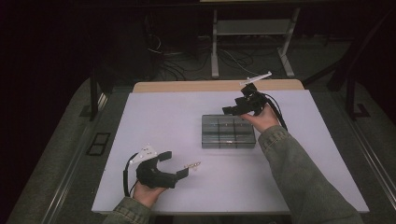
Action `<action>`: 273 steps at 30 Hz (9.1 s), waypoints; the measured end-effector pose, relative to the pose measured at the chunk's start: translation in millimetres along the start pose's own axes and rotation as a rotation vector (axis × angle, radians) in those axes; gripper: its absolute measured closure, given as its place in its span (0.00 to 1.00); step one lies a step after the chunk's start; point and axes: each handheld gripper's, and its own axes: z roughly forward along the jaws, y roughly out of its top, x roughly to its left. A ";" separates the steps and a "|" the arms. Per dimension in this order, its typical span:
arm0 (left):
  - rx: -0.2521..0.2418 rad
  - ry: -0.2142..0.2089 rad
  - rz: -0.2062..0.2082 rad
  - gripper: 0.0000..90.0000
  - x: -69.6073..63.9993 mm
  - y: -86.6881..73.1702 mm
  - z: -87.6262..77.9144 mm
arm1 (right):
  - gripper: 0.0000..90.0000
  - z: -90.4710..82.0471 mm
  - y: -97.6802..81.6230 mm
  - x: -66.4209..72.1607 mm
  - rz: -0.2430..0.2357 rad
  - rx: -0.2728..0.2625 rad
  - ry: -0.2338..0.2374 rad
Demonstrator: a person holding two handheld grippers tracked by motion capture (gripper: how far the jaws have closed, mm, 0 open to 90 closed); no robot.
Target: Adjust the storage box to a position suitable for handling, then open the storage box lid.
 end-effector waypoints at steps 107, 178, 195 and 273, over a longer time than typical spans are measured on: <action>-0.001 -0.009 -0.014 0.00 0.9 -0.5 0.3 | 1.00 67.0 -14.8 6.4 0.045 0.252 -0.097; 0.008 -0.003 -0.009 0.00 0.8 -1.6 1.8 | 0.30 -59.3 -48.4 71.4 0.020 -0.024 0.003; 0.010 0.004 -0.014 0.00 2.0 -1.8 2.4 | 0.07 -95.4 -103.0 53.9 0.065 -0.044 0.056; 0.027 -0.006 0.010 0.00 -0.7 -1.3 4.0 | 0.86 -77.9 -165.2 30.8 -0.055 0.095 0.043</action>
